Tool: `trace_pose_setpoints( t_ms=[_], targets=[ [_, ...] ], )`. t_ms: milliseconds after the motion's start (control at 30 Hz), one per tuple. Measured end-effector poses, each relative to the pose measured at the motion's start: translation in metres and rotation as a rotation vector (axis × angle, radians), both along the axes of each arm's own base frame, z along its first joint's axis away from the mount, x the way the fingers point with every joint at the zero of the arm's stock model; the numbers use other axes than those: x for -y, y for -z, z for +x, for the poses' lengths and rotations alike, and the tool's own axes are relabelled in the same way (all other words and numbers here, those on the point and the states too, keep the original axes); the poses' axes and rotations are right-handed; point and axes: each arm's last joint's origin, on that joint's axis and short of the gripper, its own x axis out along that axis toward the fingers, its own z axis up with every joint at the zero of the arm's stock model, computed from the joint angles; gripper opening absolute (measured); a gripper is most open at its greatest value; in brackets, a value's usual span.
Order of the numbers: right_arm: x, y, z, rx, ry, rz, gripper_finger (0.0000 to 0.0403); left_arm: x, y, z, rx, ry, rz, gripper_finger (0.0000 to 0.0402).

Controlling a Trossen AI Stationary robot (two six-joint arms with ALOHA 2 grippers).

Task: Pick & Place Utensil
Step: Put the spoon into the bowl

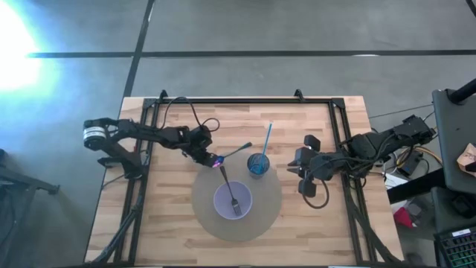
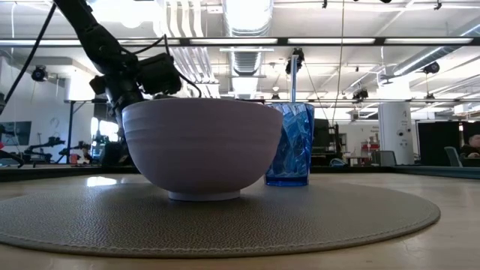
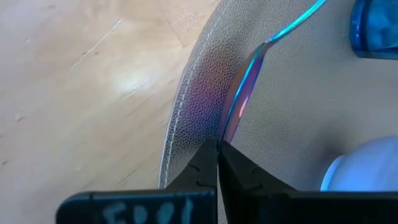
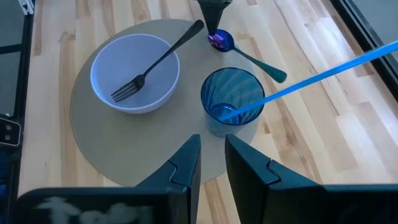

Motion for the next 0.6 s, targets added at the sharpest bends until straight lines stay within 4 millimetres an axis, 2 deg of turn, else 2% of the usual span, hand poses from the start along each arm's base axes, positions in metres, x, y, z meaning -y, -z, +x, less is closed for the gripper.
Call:
trace_pose_setpoints(
  t_ms=[600],
  targets=[
    [0.0, 0.0, 0.0, 0.0, 0.0, 0.0, 0.0068, 0.0005, -0.0055, -0.0016, 0.025, 0.033, 0.033, 0.0]
  ],
)
